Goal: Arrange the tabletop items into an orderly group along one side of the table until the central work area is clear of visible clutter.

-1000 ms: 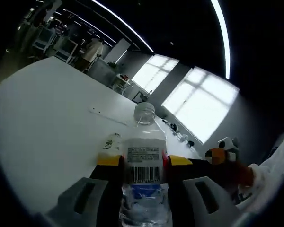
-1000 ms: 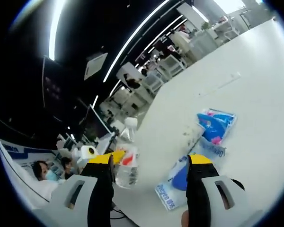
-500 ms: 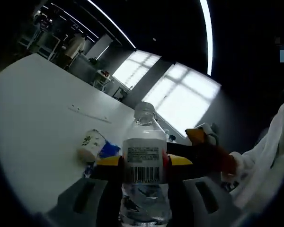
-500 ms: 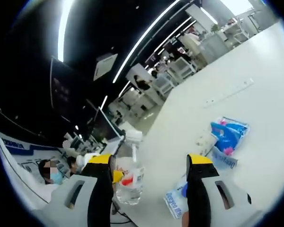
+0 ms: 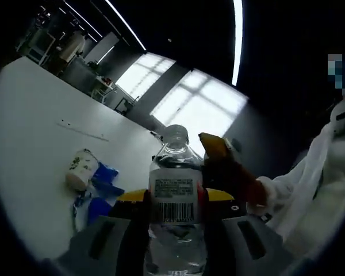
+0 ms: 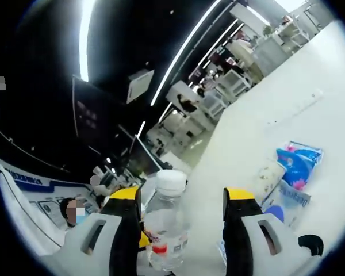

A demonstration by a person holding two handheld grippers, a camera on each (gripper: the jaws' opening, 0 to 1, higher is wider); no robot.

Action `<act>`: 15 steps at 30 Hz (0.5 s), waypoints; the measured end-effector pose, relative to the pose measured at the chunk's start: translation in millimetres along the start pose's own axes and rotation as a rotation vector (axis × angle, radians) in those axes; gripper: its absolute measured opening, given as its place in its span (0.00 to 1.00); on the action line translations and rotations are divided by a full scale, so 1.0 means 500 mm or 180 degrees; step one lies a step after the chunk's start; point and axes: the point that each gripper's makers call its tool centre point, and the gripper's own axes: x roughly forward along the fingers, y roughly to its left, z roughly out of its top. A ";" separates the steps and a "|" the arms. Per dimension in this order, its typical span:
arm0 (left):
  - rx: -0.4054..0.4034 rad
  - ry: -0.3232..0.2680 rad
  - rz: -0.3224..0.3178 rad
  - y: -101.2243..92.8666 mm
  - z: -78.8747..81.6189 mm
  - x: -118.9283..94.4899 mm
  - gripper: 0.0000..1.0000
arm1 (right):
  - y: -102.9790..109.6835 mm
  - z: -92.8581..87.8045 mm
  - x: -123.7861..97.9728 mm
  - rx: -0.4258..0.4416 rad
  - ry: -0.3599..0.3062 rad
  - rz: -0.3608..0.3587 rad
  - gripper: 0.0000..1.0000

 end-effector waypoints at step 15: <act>0.0052 0.0144 -0.0160 -0.027 -0.015 0.001 0.36 | 0.047 -0.011 0.011 0.0010 0.0000 0.0430 0.24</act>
